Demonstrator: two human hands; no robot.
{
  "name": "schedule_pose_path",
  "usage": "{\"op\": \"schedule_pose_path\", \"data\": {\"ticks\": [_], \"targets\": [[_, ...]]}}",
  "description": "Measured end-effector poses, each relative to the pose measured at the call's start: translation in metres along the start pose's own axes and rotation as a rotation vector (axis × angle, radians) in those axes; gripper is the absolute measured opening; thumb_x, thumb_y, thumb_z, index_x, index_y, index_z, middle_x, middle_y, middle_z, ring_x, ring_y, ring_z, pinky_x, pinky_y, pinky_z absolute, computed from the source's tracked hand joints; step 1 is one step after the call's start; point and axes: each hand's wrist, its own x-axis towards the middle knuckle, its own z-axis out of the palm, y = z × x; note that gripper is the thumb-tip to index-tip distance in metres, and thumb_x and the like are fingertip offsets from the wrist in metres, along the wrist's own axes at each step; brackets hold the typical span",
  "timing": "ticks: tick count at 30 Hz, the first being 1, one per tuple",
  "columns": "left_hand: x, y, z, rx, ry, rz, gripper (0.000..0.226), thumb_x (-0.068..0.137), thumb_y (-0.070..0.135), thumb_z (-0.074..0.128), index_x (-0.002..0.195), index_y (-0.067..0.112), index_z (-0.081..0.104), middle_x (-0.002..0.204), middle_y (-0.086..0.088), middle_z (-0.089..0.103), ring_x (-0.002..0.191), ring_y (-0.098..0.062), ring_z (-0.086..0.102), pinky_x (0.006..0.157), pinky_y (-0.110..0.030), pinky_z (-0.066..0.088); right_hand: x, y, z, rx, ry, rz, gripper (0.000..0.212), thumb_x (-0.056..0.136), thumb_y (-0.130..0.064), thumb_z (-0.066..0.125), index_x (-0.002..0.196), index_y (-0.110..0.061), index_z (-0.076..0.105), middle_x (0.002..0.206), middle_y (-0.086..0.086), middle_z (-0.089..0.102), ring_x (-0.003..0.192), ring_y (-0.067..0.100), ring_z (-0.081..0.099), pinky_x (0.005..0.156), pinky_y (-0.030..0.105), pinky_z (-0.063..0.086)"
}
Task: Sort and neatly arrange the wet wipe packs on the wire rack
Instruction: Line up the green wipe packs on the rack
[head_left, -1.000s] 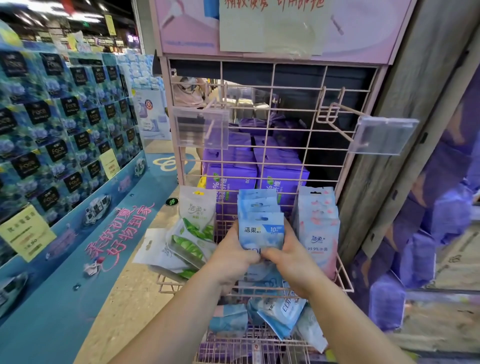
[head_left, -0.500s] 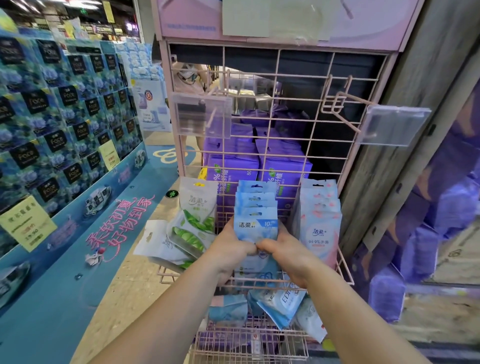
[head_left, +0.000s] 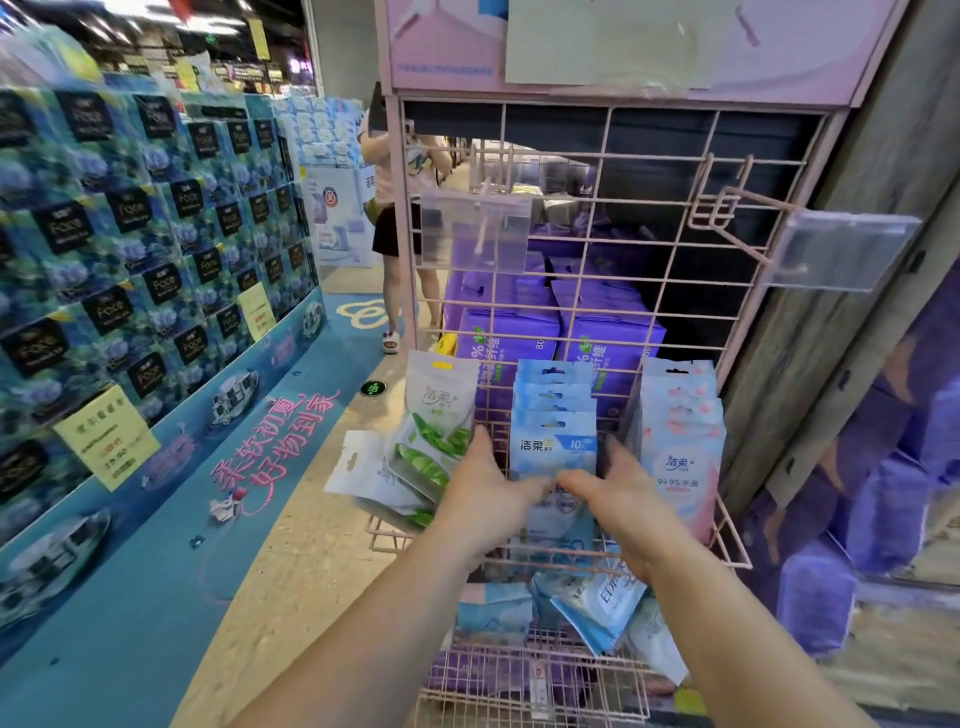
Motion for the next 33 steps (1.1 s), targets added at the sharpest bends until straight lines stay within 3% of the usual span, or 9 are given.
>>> {"op": "schedule_pose_path", "data": {"ticks": [3, 6, 10, 14, 17, 21, 26, 30, 33], "targets": [[-0.032, 0.014, -0.034, 0.089, 0.257, 0.129, 0.036, 0.081, 0.028, 0.071, 0.111, 0.04, 0.056, 0.107, 0.018, 0.06, 0.101, -0.009, 0.059, 0.086, -0.033, 0.05, -0.028, -0.001, 0.004, 0.102, 0.184, -0.129, 0.055, 0.077, -0.022, 0.068, 0.128, -0.03, 0.049, 0.123, -0.01, 0.064, 0.113, 0.008, 0.061, 0.099, 0.038, 0.048], [-0.024, 0.012, -0.085, 0.376, 0.614, 0.168, 0.03, 0.082, 0.038, 0.068, 0.109, 0.029, 0.06, 0.114, 0.002, 0.056, 0.107, -0.021, 0.053, 0.089, -0.038, 0.047, -0.052, -0.003, 0.022, 0.095, 0.227, -0.205, 0.032, 0.086, -0.004, 0.062, 0.104, -0.03, 0.06, 0.107, -0.011, 0.067, 0.099, 0.0, 0.063, 0.092, 0.023, 0.046], [0.006, -0.002, -0.113, 0.617, 0.366, -0.202, 0.078, 0.07, 0.072, 0.058, 0.128, 0.021, 0.047, 0.133, -0.007, 0.05, 0.12, -0.029, 0.049, 0.094, -0.041, 0.043, -0.054, -0.004, 0.045, -0.084, 0.015, -0.117, 0.025, 0.089, -0.008, 0.059, 0.083, -0.032, 0.066, 0.085, -0.006, 0.072, 0.084, 0.01, 0.067, 0.082, 0.032, 0.053], [0.013, -0.002, -0.101, 0.681, 0.136, -0.146, 0.059, 0.077, 0.056, 0.067, 0.12, 0.019, 0.05, 0.114, -0.001, 0.058, 0.106, -0.027, 0.055, 0.078, -0.031, 0.041, -0.049, -0.017, 0.053, -0.197, -0.09, -0.094, 0.025, 0.093, -0.013, 0.053, 0.091, -0.035, 0.064, 0.093, -0.007, 0.071, 0.091, 0.014, 0.067, 0.085, 0.03, 0.053], [0.009, -0.001, -0.107, 0.464, 0.104, -0.043, 0.027, 0.08, 0.033, 0.073, 0.099, 0.02, 0.058, 0.094, -0.001, 0.061, 0.081, -0.02, 0.058, 0.063, -0.03, 0.044, -0.05, -0.02, 0.053, -0.183, -0.08, -0.069, 0.024, 0.094, -0.012, 0.051, 0.096, -0.031, 0.065, 0.095, -0.005, 0.072, 0.089, 0.023, 0.069, 0.082, 0.035, 0.055], [-0.003, -0.002, -0.132, 0.23, 0.212, 0.102, 0.009, 0.082, 0.025, 0.072, 0.083, 0.025, 0.063, 0.084, -0.006, 0.068, 0.071, -0.023, 0.062, 0.064, -0.038, 0.049, -0.057, -0.025, 0.051, -0.006, -0.149, 0.05, 0.017, 0.094, -0.016, 0.054, 0.092, -0.013, 0.071, 0.087, 0.006, 0.073, 0.065, 0.018, 0.066, 0.064, 0.034, 0.057], [-0.035, 0.001, -0.139, -0.304, 0.344, 0.196, 0.008, 0.087, 0.014, 0.064, 0.095, 0.015, 0.061, 0.087, -0.008, 0.069, 0.075, -0.02, 0.065, 0.061, -0.026, 0.053, -0.062, -0.041, 0.071, 0.288, -0.392, 0.258, 0.04, 0.09, -0.043, 0.057, 0.105, -0.006, 0.062, 0.086, 0.008, 0.069, 0.054, 0.019, 0.062, 0.05, 0.029, 0.049], [-0.049, -0.003, -0.13, -0.562, 0.353, 0.196, 0.025, 0.082, 0.022, 0.062, 0.106, 0.018, 0.059, 0.097, -0.007, 0.074, 0.081, -0.022, 0.071, 0.06, -0.032, 0.06, -0.059, -0.054, 0.088, 0.442, -0.215, 0.221, 0.043, 0.081, -0.048, 0.066, 0.099, -0.009, 0.059, 0.067, -0.002, 0.054, 0.045, 0.009, 0.045, 0.044, 0.023, 0.029], [-0.053, -0.005, -0.122, -0.644, 0.348, 0.181, 0.04, 0.075, 0.024, 0.063, 0.113, 0.013, 0.057, 0.103, -0.009, 0.073, 0.089, -0.026, 0.072, 0.068, -0.035, 0.061, -0.059, -0.058, 0.087, 0.361, -0.108, 0.081, 0.035, 0.079, -0.043, 0.071, 0.088, -0.012, 0.057, 0.059, -0.008, 0.051, 0.041, 0.004, 0.042, 0.042, 0.019, 0.031]]}}
